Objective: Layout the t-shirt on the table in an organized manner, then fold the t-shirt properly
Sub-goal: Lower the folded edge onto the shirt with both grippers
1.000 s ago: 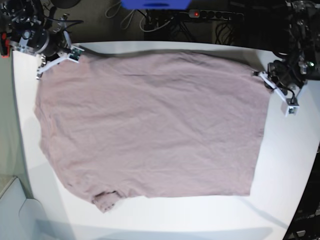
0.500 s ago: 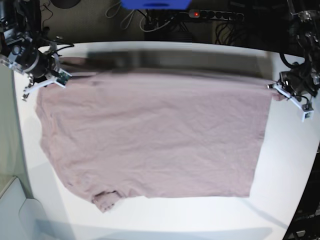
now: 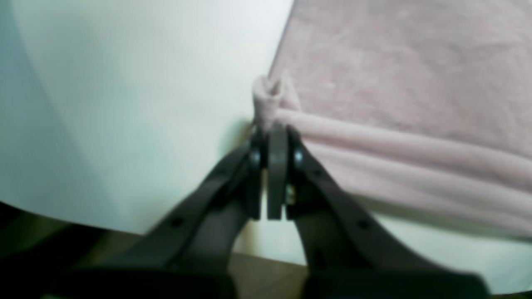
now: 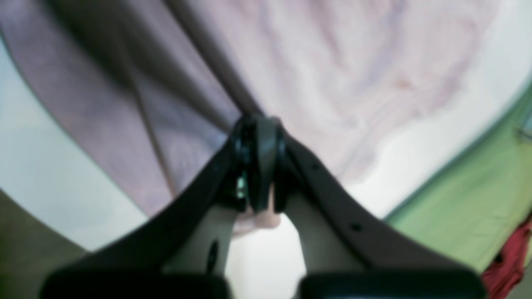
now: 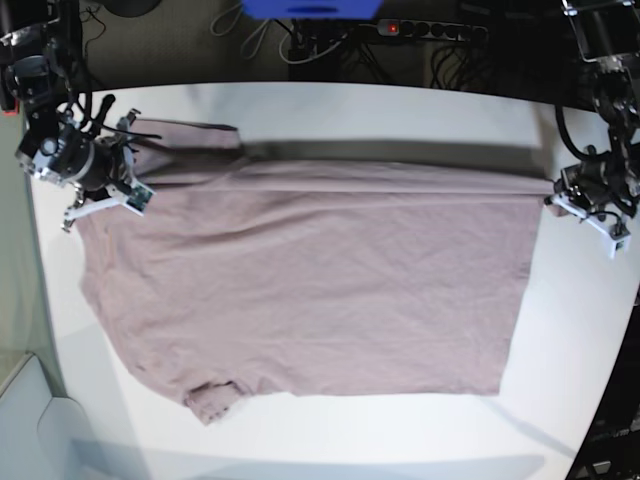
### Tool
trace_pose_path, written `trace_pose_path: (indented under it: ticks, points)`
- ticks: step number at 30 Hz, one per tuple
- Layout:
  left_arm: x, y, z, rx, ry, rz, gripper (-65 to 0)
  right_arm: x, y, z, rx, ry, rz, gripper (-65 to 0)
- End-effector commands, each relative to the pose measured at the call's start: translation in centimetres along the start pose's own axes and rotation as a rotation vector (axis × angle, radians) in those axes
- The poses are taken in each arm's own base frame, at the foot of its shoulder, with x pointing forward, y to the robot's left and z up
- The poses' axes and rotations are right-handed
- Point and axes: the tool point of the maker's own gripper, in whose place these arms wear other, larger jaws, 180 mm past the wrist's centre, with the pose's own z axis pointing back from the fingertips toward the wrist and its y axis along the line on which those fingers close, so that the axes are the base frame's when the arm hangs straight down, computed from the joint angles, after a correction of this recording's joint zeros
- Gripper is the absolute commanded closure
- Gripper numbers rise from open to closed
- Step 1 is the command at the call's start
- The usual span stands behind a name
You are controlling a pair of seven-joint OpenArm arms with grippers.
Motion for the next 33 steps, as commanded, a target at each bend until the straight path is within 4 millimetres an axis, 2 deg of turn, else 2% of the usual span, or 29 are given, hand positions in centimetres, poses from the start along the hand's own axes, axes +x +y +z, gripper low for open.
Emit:
trace_pose_path:
  ticks: [1, 5, 10, 14, 17, 23, 25, 33]
  points:
    - [2.0, 0.5, 0.5, 0.015, -0.056, 0.008, -0.2, -0.2, -1.8, 0.2, -0.045, 0.023, 0.018, 0.0]
    - [3.0, -0.6, -0.2, -0.013, -0.067, 0.041, -0.2, 0.2, -2.4, -1.0, -0.034, 0.029, 0.024, 0.0]
    - [4.6, -2.3, -0.1, -0.058, -0.104, 0.058, -0.2, 1.5, -4.4, -0.8, -0.074, 0.005, 0.029, 0.0]
    - [5.2, -2.7, -0.1, -0.067, -0.114, 0.063, -0.2, 2.1, -5.5, -0.6, -0.097, -0.008, 0.029, 0.0]
    - [5.4, -3.6, -0.3, -0.089, -0.121, 0.072, -0.2, 1.5, -6.3, -1.1, -0.1, 0.011, 0.01, 0.0]
    - [5.1, -3.6, -0.6, -0.091, -0.11, 0.08, -0.2, -0.4, -6.2, -2.3, -0.071, 0.055, -0.029, 0.0]
    - [4.4, -3.2, -1.3, -0.087, -0.078, 0.098, -0.2, -0.2, -6.2, -2.3, -0.072, 0.052, -0.028, 0.0]
    - [3.6, -1.7, -3.3, -0.065, -0.079, 0.149, -0.2, 0.4, -5.4, -2.7, -0.057, 0.034, -0.043, 0.0]
